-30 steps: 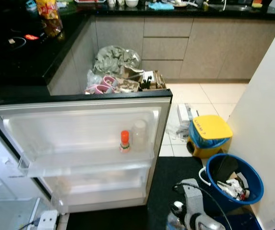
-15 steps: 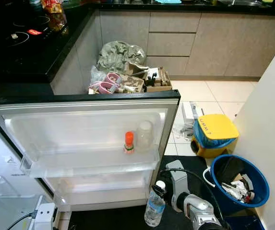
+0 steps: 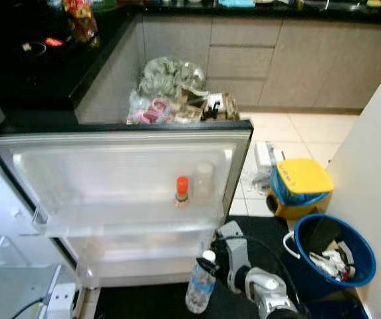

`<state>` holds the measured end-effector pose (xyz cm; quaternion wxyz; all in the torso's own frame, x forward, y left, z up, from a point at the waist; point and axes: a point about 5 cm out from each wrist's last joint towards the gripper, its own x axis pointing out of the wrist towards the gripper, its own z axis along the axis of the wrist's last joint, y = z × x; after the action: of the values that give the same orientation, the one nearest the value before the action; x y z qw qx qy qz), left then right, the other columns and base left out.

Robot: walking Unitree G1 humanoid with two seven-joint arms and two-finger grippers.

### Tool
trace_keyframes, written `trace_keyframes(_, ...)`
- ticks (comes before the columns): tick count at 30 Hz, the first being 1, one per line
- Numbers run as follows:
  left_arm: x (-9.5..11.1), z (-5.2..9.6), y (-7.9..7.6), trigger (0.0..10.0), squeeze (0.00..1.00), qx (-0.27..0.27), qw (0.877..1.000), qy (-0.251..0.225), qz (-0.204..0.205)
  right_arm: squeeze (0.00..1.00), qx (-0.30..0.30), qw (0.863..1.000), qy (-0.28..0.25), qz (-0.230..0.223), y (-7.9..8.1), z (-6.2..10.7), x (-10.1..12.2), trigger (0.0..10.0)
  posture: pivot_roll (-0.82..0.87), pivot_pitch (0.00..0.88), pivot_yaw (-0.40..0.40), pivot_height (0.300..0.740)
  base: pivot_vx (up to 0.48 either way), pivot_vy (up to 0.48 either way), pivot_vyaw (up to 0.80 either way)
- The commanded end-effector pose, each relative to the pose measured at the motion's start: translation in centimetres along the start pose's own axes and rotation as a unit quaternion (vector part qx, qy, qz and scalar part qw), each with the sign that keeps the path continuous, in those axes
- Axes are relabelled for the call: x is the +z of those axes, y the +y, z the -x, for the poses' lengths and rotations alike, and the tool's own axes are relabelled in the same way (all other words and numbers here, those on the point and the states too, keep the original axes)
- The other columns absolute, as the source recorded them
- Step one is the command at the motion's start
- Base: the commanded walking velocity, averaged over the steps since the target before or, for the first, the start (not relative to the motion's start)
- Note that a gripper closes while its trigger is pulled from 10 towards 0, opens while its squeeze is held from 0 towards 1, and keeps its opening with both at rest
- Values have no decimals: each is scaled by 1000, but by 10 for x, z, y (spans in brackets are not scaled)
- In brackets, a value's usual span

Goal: Restocking fridge

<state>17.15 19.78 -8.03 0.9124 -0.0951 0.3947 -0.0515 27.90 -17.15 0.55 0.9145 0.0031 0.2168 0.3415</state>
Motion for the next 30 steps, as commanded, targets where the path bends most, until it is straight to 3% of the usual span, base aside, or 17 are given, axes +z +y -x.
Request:
trace_keyframes(1,-8,2,-1,10000,0,0,1000,10,10,0,13,1000,-7,7,3,-1,2,10000,-21,62,8,620,0,0,0)
trace_keyframes(7,-8,2,-2,10000,0,-3,1000,8,9,0,31,998,-48,6,2,-4,17,10000,-21,63,6,610,0,0,0)
trace_keyframes(15,-8,1,-4,10000,0,-10,1000,5,18,0,42,995,-66,60,2,-10,37,10000,-21,62,6,610,0,0,0)
trace_keyframes(19,-8,1,-7,10000,0,-14,1000,4,18,0,54,990,-88,95,3,-13,56,10000,-23,63,7,586,0,0,0)
trace_keyframes(30,-8,0,-9,10000,0,-25,999,-3,25,0,91,982,-141,87,4,-12,81,10000,-23,64,4,561,0,0,0)
